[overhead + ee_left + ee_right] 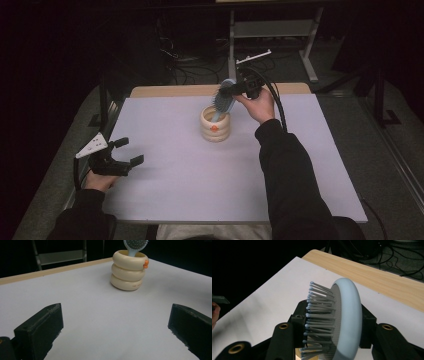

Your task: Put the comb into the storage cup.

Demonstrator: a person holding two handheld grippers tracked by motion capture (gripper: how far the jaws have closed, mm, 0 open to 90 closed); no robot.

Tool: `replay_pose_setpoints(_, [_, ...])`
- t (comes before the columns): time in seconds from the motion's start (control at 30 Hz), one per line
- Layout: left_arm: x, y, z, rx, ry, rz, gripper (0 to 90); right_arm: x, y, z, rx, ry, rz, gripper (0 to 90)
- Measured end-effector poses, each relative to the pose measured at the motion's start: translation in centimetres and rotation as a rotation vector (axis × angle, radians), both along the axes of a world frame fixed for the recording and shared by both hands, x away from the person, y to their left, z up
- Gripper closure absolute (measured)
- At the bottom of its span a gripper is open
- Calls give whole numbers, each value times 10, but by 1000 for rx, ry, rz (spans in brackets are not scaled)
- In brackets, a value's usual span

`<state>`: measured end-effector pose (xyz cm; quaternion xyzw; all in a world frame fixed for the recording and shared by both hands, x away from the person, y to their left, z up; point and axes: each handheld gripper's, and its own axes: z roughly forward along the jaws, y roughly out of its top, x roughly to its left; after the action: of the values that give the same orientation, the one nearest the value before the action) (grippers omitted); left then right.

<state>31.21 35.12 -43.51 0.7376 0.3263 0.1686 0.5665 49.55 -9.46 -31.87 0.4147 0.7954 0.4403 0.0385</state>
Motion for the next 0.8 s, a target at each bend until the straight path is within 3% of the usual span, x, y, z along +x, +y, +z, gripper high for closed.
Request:
replay_pose_setpoints(0.13, [-1, -5, 0, 2, -2, -19, 0, 2, -4, -2, 41, 31, -9, 468])
replay_pose_setpoints(0.23, [-1, -6, 1, 7, -4, -25, 0, 1, -5, -3, 36, 34, -15, 432])
replay_pose_setpoints(0.37, [-1, -5, 1, 2, -4, -21, 0, -1, -8, -3, 36, 19, -34, 307])
replay_pose_setpoints(0.47, [-2, -5, 1, -1, 2, -31, 0, -1, -10, -5, 19, 46, -25, 246])
replay_pose_setpoints(0.53, [-2, -6, 1, -5, 1, -36, 0, -1, -14, -5, 34, 56, -19, 226])
replay_pose_setpoints(0.63, [-2, -6, 1, -3, 6, -30, 0, -2, -19, -5, 36, 36, -25, 129])
replay_pose_setpoints(0.8, [-2, -3, 1, 2, 4, -11, 0, -5, -30, -9, 37, 41, -23, 23])
